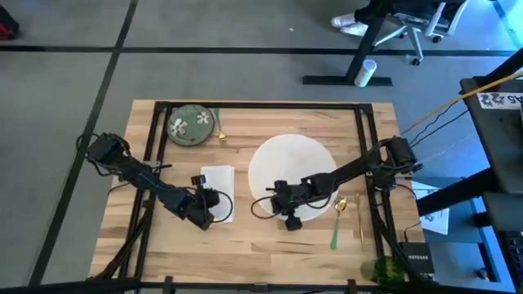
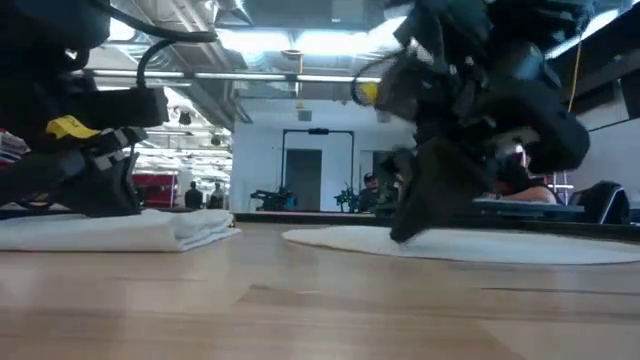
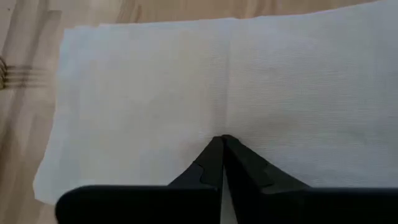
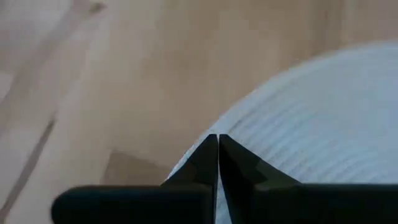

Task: Set table place
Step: Adjust the white table napkin and white table mat closer together

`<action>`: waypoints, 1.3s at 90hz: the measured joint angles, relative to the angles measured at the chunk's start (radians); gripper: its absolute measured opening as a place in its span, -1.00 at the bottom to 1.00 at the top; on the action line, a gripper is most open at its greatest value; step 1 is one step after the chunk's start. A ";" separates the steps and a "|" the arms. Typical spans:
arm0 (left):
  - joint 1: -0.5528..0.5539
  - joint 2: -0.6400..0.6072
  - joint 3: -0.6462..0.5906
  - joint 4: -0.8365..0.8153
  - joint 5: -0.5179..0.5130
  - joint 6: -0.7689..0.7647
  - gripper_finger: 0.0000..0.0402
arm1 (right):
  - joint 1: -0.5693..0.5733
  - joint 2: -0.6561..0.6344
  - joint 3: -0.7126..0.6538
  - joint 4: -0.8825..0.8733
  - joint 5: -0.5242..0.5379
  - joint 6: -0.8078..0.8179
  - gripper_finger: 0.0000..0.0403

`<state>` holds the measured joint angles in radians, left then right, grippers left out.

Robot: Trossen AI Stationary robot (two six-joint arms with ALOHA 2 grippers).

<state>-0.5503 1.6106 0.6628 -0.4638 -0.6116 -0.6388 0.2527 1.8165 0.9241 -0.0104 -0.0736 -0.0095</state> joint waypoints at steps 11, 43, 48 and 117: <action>-0.013 -0.013 -0.001 -0.008 0.003 0.001 -1.00 | 0.014 -0.013 0.095 -0.216 0.129 -0.046 -1.00; -0.021 -0.042 -0.002 -0.032 0.020 0.001 -1.00 | -0.007 -0.012 0.061 -0.423 0.209 0.023 -1.00; -0.021 -0.042 -0.003 -0.031 0.017 0.002 -1.00 | -0.005 -0.016 0.041 -0.372 0.180 0.034 -1.00; -0.011 -0.044 -0.001 0.053 0.040 0.072 -1.00 | 0.005 0.065 0.034 -0.057 0.054 0.056 -1.00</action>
<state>-0.5610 1.5669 0.6621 -0.4110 -0.5720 -0.5667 0.2573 1.8814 0.9581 -0.0674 -0.0193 0.0463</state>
